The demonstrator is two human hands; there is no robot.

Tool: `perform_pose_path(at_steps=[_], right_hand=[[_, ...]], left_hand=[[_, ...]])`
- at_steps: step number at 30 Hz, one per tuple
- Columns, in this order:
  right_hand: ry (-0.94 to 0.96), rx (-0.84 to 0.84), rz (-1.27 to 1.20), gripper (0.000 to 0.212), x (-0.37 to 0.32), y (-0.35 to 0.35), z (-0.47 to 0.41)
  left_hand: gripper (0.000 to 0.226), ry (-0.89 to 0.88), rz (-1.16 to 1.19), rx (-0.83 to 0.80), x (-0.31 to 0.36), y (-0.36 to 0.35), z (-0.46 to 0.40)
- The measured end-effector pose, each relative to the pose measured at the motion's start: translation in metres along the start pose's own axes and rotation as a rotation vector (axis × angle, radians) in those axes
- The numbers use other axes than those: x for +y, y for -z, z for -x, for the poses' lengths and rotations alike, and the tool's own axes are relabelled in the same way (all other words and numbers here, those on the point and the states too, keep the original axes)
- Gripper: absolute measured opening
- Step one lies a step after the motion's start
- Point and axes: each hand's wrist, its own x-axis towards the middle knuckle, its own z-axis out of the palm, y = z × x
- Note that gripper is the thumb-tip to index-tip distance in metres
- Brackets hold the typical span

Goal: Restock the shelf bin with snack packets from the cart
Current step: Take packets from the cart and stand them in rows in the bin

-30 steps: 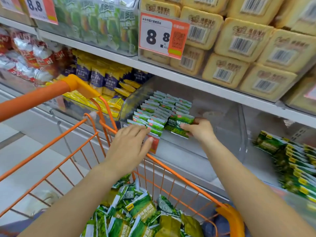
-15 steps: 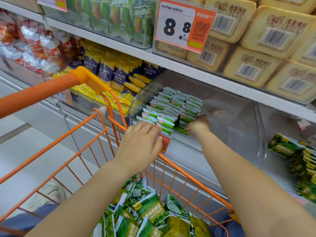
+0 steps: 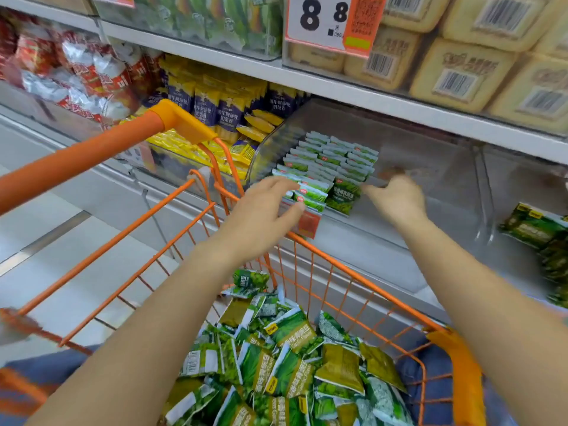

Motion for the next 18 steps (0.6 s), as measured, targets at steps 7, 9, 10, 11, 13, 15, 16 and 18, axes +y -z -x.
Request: perform_pose_path(at_steps=[7, 9, 10, 11, 13, 15, 16, 18], right_hand=[[0.489, 0.116, -0.131, 0.010, -0.007, 0.022, 0.111], [0.529, 0.032, -0.101, 0.012, -0.009, 0.012, 0.122], [0.541, -0.010, -0.078, 0.015, -0.009, 0.007, 0.125], [0.549, -0.043, -0.036, 0.019, -0.009, 0.001, 0.127], [0.572, -0.068, 0.079, 0.026, -0.005, -0.007, 0.130], [0.599, -0.062, 0.137, 0.029, -0.002, -0.009, 0.131], [0.614, -0.053, 0.145, 0.029, 0.000, -0.009, 0.132], [0.632, -0.041, 0.157, 0.030, 0.000, -0.009, 0.133]], left_hand=[[0.019, 0.135, -0.316, -0.406, -0.016, 0.025, 0.014], [0.010, 0.209, -0.523, -0.563, -0.036, 0.004, 0.022], [0.005, 0.233, -0.553, -0.589, -0.044, -0.006, 0.027], [0.003, 0.246, -0.548, -0.597, -0.051, -0.016, 0.030], [0.024, 0.250, -0.552, -0.622, -0.058, -0.032, 0.036], [0.038, 0.229, -0.600, -0.659, -0.061, -0.045, 0.040], [0.043, 0.224, -0.629, -0.668, -0.063, -0.051, 0.042], [0.049, 0.210, -0.685, -0.653, -0.066, -0.058, 0.043]])
